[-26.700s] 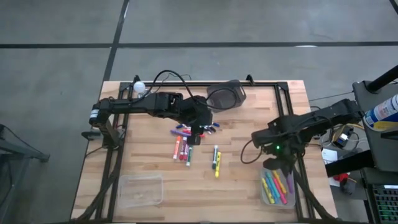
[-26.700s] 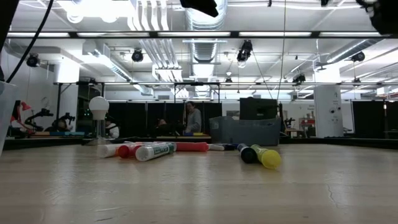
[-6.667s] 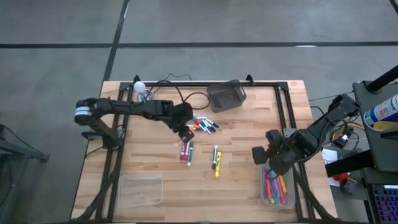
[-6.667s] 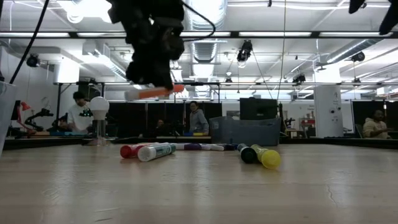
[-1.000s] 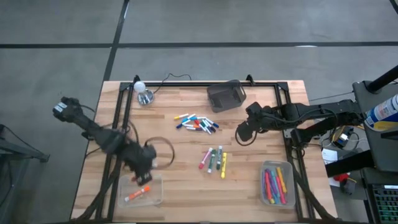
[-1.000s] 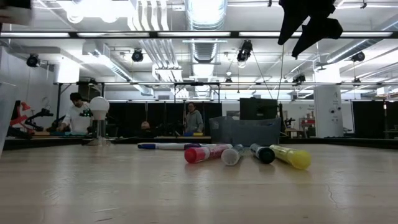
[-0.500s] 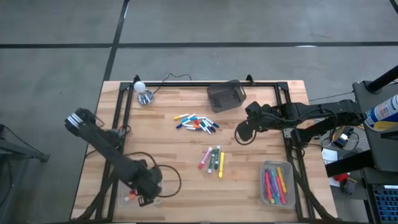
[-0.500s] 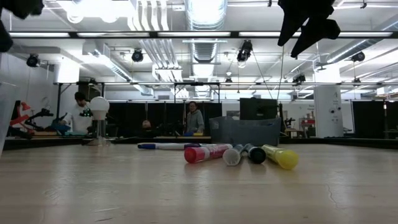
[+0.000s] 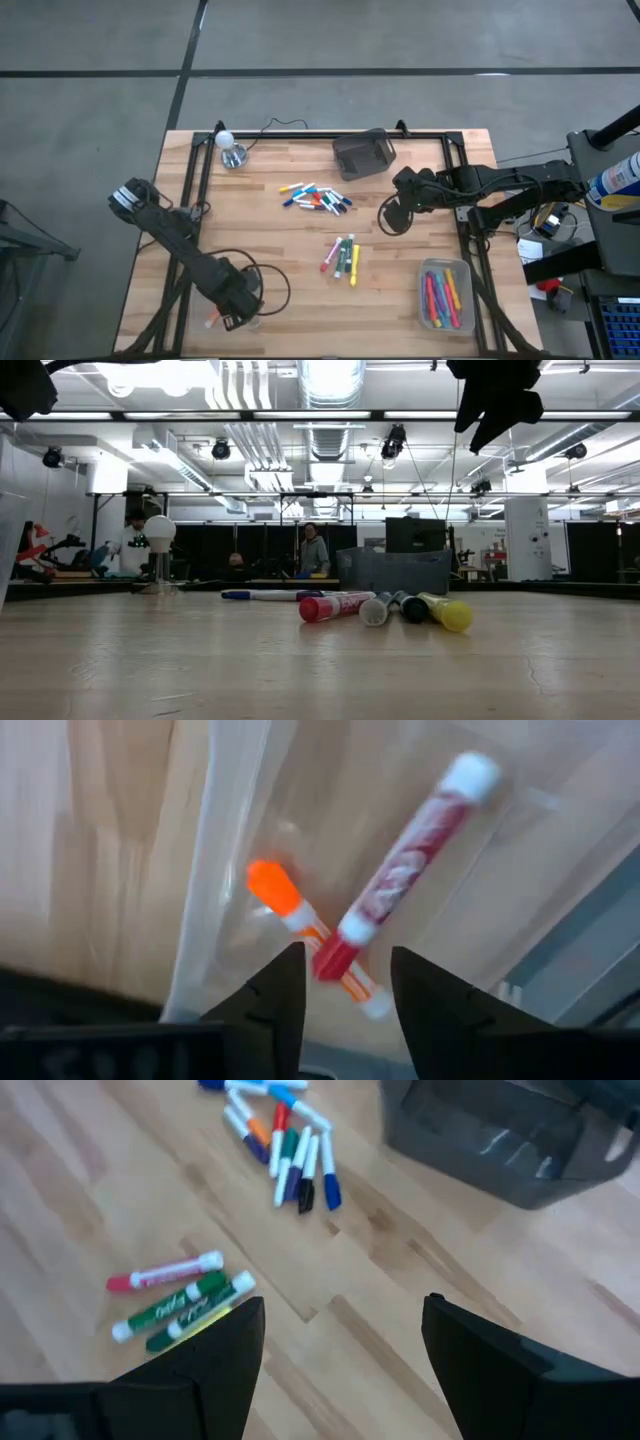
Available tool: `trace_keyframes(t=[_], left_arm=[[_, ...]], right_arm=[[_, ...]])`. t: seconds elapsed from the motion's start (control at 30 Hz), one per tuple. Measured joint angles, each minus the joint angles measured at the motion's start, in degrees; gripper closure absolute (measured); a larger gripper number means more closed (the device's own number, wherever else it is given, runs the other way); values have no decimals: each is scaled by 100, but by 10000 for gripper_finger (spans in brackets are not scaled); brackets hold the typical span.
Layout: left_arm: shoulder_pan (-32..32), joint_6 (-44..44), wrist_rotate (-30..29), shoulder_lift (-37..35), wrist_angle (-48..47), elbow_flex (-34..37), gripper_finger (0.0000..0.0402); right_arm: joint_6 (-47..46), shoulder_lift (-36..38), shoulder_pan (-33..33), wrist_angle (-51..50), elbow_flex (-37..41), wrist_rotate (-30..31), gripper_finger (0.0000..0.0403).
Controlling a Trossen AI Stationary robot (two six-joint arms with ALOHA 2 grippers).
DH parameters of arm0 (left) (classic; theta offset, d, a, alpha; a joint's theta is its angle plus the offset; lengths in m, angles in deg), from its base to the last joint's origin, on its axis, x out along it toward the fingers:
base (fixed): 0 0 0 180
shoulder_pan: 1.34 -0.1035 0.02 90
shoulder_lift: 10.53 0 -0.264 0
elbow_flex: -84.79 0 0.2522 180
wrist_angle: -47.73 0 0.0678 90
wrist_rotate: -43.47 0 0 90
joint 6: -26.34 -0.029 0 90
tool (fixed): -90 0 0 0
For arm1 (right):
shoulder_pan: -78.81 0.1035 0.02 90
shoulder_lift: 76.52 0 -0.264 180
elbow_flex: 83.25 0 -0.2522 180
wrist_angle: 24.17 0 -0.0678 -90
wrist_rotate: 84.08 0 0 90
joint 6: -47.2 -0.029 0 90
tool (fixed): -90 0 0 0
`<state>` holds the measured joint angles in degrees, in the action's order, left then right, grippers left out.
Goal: Pick & Place Markers
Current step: Put the pink marker pen into the transparent bin
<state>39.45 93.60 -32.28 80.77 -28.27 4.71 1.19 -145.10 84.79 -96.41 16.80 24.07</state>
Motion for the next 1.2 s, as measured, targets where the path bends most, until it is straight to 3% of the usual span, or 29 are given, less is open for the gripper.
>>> trace_keyframes(t=[0.2,0.4,0.6,0.93,1.07,1.2], left_arm=[[-96,992,31,-284,30,-153,256],[-619,1544,-1037,-556,133,-666,255],[-1650,917,-2074,-577,718,-1107,255],[-3434,-781,-2133,-256,2715,-1021,255],[-3798,-884,-2126,143,3276,-1087,255],[-3783,-896,-1958,753,3111,-1550,254]], right_arm=[[499,40,-3,1,-2,-387,145],[596,61,-2,2,-2,-519,145],[147,63,0,2,-2,-539,145],[-847,68,0,0,-2,-827,145],[-870,68,0,0,-2,-942,145],[-659,68,-4,-153,-2,-962,145]])
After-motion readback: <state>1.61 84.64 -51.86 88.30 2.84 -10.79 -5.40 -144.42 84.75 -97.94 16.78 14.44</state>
